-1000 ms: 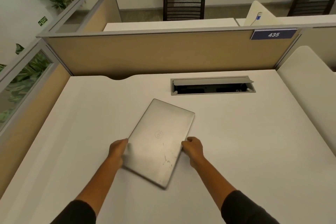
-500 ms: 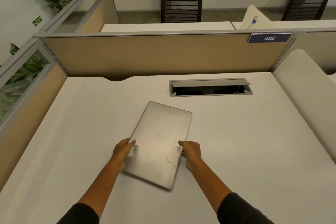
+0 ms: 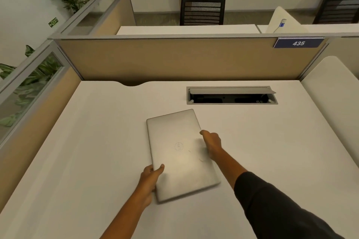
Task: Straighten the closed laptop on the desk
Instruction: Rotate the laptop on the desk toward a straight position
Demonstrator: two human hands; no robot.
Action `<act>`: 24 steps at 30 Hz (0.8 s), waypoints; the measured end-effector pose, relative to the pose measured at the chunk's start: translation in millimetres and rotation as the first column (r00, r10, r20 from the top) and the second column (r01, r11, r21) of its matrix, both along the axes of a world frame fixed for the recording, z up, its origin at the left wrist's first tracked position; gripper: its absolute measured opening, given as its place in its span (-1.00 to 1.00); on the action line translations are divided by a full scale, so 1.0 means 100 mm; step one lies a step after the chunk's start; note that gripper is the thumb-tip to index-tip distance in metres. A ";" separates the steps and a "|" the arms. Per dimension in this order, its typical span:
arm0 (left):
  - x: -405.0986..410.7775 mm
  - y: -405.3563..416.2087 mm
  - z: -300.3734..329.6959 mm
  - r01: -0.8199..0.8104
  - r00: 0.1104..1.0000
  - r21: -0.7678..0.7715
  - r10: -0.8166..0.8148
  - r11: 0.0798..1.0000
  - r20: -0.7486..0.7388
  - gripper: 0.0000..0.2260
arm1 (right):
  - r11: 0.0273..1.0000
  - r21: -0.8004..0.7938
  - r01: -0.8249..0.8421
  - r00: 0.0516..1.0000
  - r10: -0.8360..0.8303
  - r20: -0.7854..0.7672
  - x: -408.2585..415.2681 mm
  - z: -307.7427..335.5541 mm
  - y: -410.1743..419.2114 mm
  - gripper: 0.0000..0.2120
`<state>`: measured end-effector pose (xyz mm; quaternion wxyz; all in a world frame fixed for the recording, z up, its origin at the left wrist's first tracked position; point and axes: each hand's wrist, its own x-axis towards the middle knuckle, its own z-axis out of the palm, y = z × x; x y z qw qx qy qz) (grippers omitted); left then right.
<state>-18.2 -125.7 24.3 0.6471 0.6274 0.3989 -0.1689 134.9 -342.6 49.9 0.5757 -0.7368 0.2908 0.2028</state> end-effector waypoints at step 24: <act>0.60 -0.05 0.12 0.074 0.987 0.329 -0.118 0.941 0.113 -0.77 | 0.896 -0.352 -0.272 0.944 0.319 0.083 -0.34 -0.12 -0.53 -0.70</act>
